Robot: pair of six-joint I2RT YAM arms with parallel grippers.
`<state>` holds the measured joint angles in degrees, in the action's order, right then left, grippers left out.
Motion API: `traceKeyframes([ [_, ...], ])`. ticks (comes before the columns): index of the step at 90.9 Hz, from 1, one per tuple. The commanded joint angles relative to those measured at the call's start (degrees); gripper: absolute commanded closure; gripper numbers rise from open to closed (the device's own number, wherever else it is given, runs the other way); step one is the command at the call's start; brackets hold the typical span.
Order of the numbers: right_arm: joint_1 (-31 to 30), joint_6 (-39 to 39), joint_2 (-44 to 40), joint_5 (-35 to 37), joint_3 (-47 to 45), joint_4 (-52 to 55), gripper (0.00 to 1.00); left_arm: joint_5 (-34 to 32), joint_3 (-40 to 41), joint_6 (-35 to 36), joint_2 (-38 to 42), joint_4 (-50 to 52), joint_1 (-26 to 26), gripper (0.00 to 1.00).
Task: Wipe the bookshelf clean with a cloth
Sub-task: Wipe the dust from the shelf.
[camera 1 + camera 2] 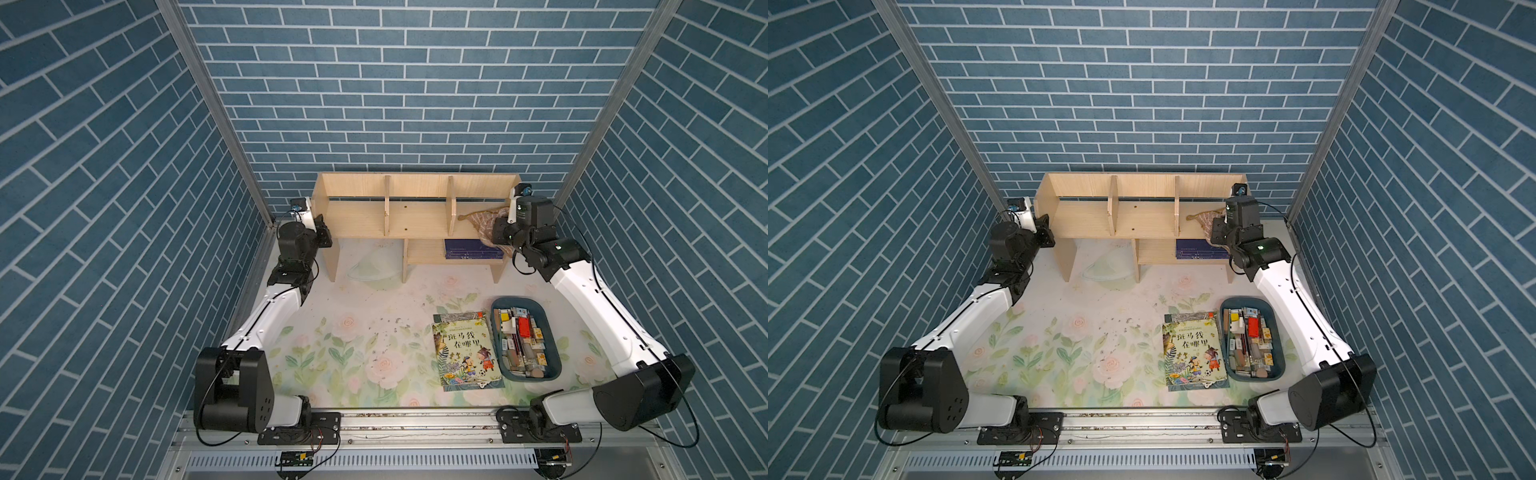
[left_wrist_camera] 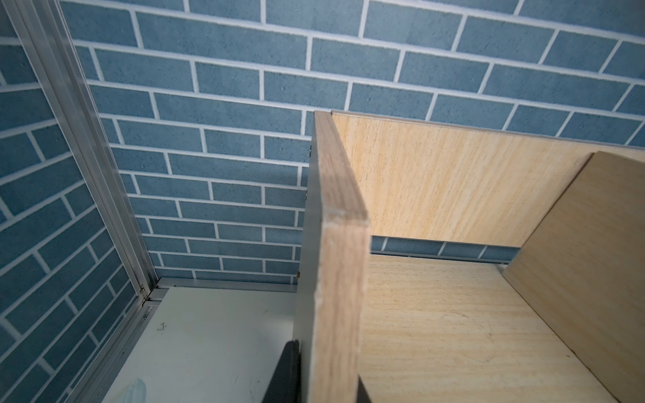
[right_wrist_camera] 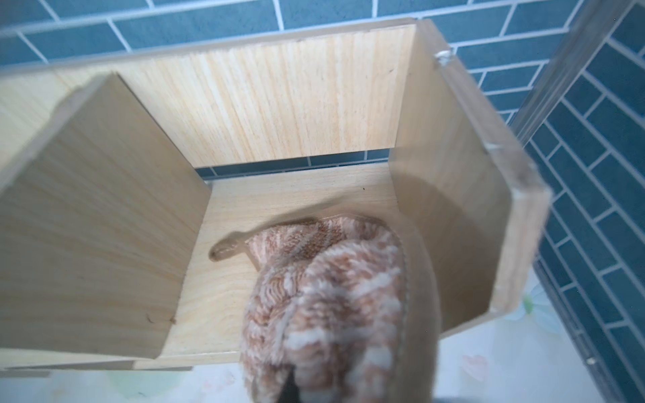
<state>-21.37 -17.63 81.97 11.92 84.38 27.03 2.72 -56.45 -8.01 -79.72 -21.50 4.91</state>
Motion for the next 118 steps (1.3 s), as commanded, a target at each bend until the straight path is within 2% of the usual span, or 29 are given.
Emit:
traceKeyframes([
  [1,-0.3,-1.5,3.2,-5.6,1.7,-3.3,1.0,12.2,1.1,-9.7,-0.7,7.7,4.2,1.0],
  [16,-0.6,-3.6,7.7,-13.9,10.4,-6.3,1.0,12.2,1.1,-9.7,-1.0,7.7,4.5,1.0],
  [30,-1.0,-3.9,8.9,-13.8,16.4,-5.8,0.99,12.2,1.1,-9.6,-1.1,7.9,4.7,1.0],
  [40,-0.9,-2.1,8.2,-7.5,15.6,-2.5,0.65,12.3,1.1,-9.6,-1.0,7.9,4.8,1.0],
  [49,-0.9,-0.9,6.1,-3.5,10.4,-2.0,0.45,12.4,0.9,-9.7,-1.0,7.9,4.8,1.0],
  [57,-0.8,-0.8,4.4,-2.9,5.2,-2.7,0.29,12.6,0.9,-9.7,-1.0,7.9,4.8,1.0],
  [64,-0.9,-0.9,3.9,-3.5,2.2,-3.3,0.25,12.5,0.9,-9.7,-0.9,8.0,4.8,1.0],
  [76,-0.9,-2.1,4.1,-6.3,-0.9,-4.6,0.34,12.5,0.8,-9.7,-1.0,8.2,4.9,1.0],
  [87,-0.9,-2.7,5.0,-6.7,-2.0,-5.5,0.34,12.5,0.8,-9.5,-1.1,8.1,4.9,1.0],
  [90,-0.9,-2.7,5.3,-6.7,-1.9,-5.7,0.37,12.6,0.8,-9.5,-1.1,8.1,4.9,1.0],
  [92,-0.8,-2.7,5.5,-6.7,-1.9,-5.8,0.4,12.5,0.8,-9.5,-1.1,8.1,4.9,1.0],
  [103,-0.4,-2.7,6.3,-5.1,-1.0,-5.6,0.75,12.6,0.8,-9.4,-1.1,8.1,5.0,1.0],
  [112,0.6,-3.4,6.4,-0.7,0.2,-3.9,0.99,12.4,0.7,-9.3,-0.9,8.2,5.0,1.0],
  [118,1.4,-3.6,6.5,3.6,1.3,-2.3,1.0,12.4,0.6,-9.1,-0.7,8.5,5.0,1.0],
])
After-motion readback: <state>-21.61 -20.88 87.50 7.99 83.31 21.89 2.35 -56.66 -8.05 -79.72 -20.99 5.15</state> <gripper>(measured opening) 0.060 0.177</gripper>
